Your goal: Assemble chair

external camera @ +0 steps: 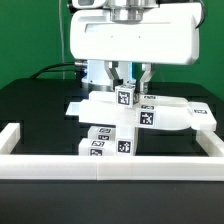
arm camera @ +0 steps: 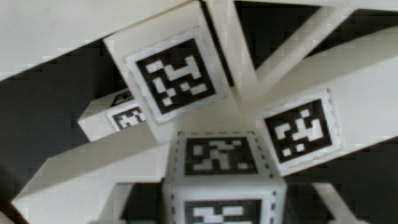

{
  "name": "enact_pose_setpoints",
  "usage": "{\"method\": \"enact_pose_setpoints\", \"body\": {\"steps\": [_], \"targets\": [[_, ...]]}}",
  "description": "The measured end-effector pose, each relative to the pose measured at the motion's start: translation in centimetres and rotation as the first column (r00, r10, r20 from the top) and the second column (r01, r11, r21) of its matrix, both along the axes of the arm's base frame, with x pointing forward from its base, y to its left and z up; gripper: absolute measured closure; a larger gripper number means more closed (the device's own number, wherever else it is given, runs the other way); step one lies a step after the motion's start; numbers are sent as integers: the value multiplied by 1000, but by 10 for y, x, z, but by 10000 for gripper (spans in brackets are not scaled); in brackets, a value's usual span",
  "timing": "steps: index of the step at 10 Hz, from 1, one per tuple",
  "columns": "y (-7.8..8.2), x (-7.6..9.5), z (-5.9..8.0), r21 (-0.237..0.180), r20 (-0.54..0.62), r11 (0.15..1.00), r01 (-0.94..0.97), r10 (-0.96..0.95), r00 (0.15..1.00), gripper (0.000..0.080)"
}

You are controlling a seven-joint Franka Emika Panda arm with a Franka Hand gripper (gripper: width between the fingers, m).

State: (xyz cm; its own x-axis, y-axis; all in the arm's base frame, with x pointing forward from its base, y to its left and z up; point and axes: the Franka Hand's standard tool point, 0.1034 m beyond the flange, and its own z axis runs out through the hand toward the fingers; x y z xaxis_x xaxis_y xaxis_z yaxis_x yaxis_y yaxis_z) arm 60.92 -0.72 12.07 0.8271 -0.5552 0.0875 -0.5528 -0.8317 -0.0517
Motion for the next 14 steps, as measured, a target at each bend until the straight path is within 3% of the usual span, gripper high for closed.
{"method": "enact_pose_setpoints", "body": {"steps": [2, 3, 4, 8, 10, 14], "targets": [[0, 0, 0, 3, 0, 1000, 27, -27, 1000, 512], [0, 0, 0, 3, 0, 1000, 27, -27, 1000, 306], [0, 0, 0, 3, 0, 1000, 27, -27, 1000, 201], [3, 0, 1, -16, -1, 989, -147, 147, 989, 152], [1, -1, 0, -41, -11, 922, -385, 385, 923, 151], [-3, -2, -1, -68, -35, 789, -611, 610, 791, 151]]}}
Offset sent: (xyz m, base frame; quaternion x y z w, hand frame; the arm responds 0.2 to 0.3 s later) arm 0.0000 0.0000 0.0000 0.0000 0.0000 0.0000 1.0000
